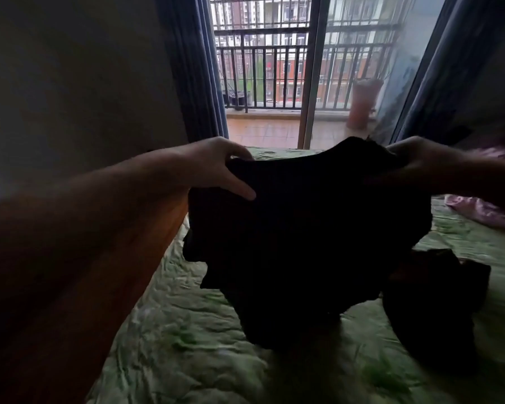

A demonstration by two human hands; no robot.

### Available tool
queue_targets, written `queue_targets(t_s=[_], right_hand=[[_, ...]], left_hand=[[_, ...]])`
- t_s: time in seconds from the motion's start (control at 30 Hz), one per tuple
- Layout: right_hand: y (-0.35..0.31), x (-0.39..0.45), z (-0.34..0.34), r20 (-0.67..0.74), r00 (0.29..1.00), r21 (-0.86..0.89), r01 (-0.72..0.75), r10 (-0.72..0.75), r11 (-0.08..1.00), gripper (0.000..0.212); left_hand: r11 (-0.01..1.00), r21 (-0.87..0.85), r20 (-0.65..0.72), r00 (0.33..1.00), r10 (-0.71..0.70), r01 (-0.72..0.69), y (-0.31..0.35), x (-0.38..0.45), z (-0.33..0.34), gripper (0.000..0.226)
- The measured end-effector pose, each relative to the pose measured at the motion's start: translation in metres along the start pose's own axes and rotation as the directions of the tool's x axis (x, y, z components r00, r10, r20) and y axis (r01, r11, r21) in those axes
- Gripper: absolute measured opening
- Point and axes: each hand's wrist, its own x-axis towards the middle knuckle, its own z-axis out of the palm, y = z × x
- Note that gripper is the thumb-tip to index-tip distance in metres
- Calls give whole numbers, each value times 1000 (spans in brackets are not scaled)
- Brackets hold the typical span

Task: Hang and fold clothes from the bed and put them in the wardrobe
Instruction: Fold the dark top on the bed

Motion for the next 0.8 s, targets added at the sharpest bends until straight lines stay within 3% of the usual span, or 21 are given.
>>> queue_targets(t_s=[0.1,0.23,0.37,0.43,0.5,0.57,0.6,0.67,0.77,0.8], right_hand=[[10,7,-4,-20,1000,56,-8,9,998,63],[35,19,6,68,985,-47,-154,157,987,29],[73,39,14,101,953,-283,-247,285,927,23],[96,52,13,102,934,-356,-288,343,889,23],[115,65,14,143,911,-400,-305,388,864,19],[129,77,18,141,894,-498,-306,424,811,17],[133,83,22,108,897,-555,-304,430,774,16],[132,98,25,-46,922,-608,-331,384,721,6],[116,119,15,-414,886,-578,-434,210,691,9],[108,126,6,-503,853,-530,-433,141,729,11]], left_hand=[[995,35,100,990,-98,95,-25,8,15,42],[966,-163,112,976,-185,201,-66,30,55,46],[927,-296,29,972,-232,230,-78,58,92,66],[943,-271,117,979,-166,192,-76,70,98,64],[963,-209,289,952,-103,168,-76,80,97,43],[989,10,382,913,-140,147,-85,95,97,31],[975,161,348,916,-200,152,-89,104,95,25],[909,356,128,952,-277,217,-99,125,86,16],[857,358,-270,920,-286,371,-98,150,52,18],[871,321,-367,896,-249,373,-92,156,38,18]])
